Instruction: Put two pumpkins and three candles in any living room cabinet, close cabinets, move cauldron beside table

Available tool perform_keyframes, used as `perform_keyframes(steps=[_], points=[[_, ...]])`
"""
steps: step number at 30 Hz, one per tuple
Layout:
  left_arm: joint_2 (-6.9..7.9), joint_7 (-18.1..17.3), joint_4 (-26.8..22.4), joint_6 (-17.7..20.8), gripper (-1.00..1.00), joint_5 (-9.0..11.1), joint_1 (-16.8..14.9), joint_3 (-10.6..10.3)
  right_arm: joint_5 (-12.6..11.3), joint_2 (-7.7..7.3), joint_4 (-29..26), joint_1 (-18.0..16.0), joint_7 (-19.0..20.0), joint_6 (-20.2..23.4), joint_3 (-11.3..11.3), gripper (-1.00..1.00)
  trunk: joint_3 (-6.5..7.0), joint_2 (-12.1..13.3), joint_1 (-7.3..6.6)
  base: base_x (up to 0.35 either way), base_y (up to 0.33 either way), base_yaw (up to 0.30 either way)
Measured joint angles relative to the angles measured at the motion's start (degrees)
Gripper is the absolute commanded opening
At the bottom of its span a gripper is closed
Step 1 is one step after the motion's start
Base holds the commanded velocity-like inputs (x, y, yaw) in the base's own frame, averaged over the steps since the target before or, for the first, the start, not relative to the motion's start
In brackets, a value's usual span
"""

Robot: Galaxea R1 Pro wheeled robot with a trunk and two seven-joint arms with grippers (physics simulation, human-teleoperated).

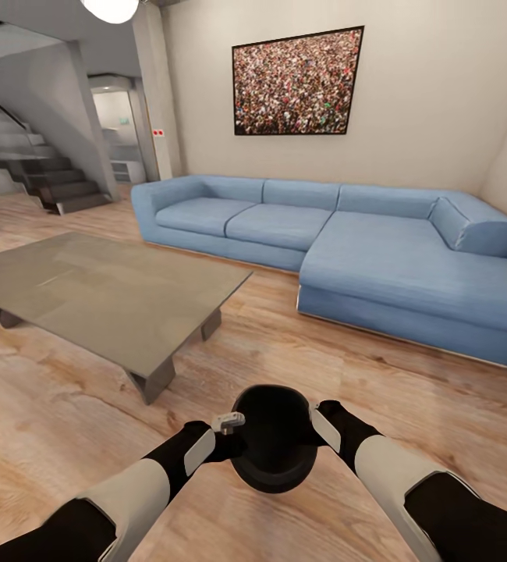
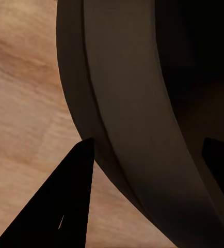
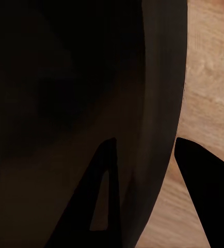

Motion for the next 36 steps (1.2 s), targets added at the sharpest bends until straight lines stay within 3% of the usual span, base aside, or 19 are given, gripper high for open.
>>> perform_keyframes(steps=[29, 36], points=[[0.0, 0.0, 0.1, 0.0, -1.0, 0.2, 0.3, -0.1, 0.2, 0.04, 0.0, 0.4, 0.0, 0.1, -0.1, -1.0, 2.25, 0.0, 0.0, 0.0, 0.0, 0.15], [0.0, 0.0, 0.0, 0.0, -1.0, 0.2, 0.4, 0.0, 0.2, 0.04, 0.0, 0.4, 0.0, 0.1, -0.1, -1.0, 2.29, 0.0, -0.02, 0.174, -0.163, 0.022]])
